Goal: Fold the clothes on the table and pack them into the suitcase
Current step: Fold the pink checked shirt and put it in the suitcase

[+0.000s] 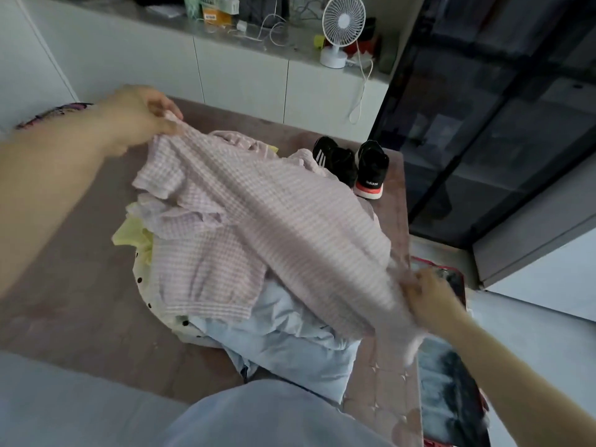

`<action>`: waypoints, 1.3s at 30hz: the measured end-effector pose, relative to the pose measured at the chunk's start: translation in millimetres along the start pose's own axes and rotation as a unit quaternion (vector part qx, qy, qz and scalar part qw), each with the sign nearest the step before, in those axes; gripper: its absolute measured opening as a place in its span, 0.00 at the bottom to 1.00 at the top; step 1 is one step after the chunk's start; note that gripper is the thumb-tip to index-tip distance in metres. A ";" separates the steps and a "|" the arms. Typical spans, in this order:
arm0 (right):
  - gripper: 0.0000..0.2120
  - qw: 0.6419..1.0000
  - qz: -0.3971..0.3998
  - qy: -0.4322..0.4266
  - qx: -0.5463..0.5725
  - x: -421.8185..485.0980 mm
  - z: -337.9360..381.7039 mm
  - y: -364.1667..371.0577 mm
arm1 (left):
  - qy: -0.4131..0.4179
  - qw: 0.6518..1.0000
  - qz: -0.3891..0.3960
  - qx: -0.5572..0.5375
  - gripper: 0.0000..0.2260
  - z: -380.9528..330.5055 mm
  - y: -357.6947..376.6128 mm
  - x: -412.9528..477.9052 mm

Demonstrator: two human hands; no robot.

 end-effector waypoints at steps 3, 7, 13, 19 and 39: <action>0.10 0.958 0.254 0.028 -0.127 -33.0 -9.4 65.2 | 0.040 0.989 0.015 0.139 0.07 -15.2 19.1 10.2; 0.14 0.937 0.187 -0.088 -0.281 -5.1 58.2 37.1 | 0.074 0.980 0.011 0.186 0.13 -15.7 47.3 9.1; 0.14 0.960 0.009 -0.222 -0.169 65.8 196.7 -0.7 | 0.008 0.995 0.001 0.102 0.20 26.5 48.4 2.5; 0.25 0.901 0.060 -0.355 -0.241 129.5 250.0 74.8 | -0.043 0.987 0.138 0.069 0.29 76.1 65.2 -25.3; 0.16 0.989 0.057 -0.119 0.059 153.5 199.3 -103.5 | 0.055 0.973 0.042 0.220 0.14 10.9 21.2 100.8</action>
Point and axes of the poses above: each hand's wrist, its own x-axis towards the middle knuckle, its own y-axis out of the palm, z = x × y, the point moved 8 cm from there along x, towards the middle knuckle, and after that the axes turned 12 degrees about x, right-handed, at the moved point
